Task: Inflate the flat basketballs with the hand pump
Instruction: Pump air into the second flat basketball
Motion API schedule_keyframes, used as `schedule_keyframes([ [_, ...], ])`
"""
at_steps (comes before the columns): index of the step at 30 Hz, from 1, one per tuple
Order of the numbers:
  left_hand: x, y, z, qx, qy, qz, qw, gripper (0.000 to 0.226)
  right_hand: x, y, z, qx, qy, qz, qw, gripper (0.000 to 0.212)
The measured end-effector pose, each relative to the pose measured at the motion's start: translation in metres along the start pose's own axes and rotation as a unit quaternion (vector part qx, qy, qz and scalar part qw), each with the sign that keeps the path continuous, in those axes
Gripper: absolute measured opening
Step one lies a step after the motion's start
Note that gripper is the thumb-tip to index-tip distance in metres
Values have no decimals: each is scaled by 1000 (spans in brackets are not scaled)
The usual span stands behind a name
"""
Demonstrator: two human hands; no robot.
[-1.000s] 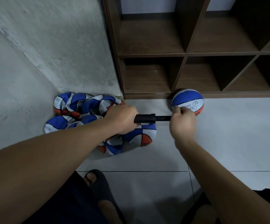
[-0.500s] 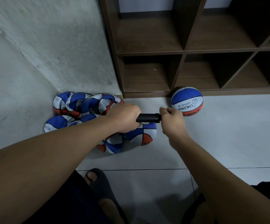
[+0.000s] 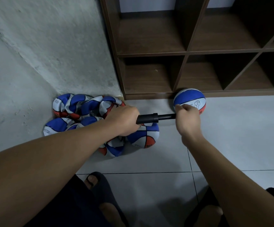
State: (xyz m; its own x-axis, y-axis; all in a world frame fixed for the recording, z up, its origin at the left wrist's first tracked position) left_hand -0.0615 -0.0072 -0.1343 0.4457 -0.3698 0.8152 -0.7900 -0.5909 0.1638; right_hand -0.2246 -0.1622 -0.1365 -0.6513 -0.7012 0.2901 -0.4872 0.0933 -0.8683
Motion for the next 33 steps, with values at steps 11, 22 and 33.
schedule_keyframes([
  [11, 5, 12, -10, -16, -2, 41, 999, 20, -45, 6, -10, 1, -76, 2, 997, 34],
  [22, 18, -22, -1, -21, 6, 19, 1000, 25, 6, 10, 19, -53, -29, 40, 997, 29],
  [33, 17, -7, 0, -34, 10, 9, 999, 24, -7, -9, -5, 28, 32, -13, 999, 32],
])
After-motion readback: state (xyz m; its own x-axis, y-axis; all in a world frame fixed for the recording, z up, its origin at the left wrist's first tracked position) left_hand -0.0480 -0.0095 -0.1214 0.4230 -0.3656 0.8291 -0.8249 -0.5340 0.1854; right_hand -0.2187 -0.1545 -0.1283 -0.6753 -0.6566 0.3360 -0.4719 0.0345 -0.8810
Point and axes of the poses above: each hand's wrist, its own z-axis towards the middle knuckle, its own x-axis out of the back of the hand, y = z × x, the point moved 5 cm from there along z, towards the middle knuckle, and after that the axes turned 14 degrees about -y, right-handed, at the moved point
